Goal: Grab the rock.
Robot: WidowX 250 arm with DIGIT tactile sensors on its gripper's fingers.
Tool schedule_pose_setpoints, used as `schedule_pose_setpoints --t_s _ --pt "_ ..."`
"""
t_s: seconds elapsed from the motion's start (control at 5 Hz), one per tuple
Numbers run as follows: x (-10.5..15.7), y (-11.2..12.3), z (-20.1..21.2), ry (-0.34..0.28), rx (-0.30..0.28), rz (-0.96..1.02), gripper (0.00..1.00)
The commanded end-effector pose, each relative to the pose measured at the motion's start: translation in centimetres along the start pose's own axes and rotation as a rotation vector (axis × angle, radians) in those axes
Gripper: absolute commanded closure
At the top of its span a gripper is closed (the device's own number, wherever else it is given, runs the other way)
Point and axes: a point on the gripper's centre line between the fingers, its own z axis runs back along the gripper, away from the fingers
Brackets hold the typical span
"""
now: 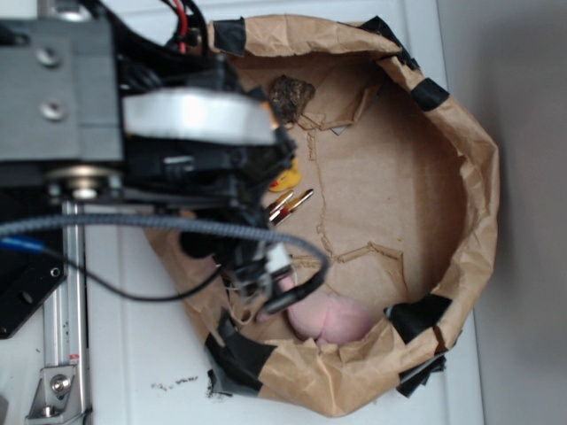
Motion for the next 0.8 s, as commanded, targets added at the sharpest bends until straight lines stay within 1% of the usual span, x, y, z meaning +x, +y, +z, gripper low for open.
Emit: schedule_pose_setpoints --t_s 0.0,0.2,0.4,0.6 --pt "2.7 3.8 -3.2 -0.043 0.136 0.445 0.00" --pt "3.3 4.9 -6.5 -0.027 0.161 0.514 0.00" --pt "3.3 6.1 -7.5 -0.024 0.195 0.576 0.00" --pt "3.3 6.1 -7.5 -0.024 0.195 0.576 0.00"
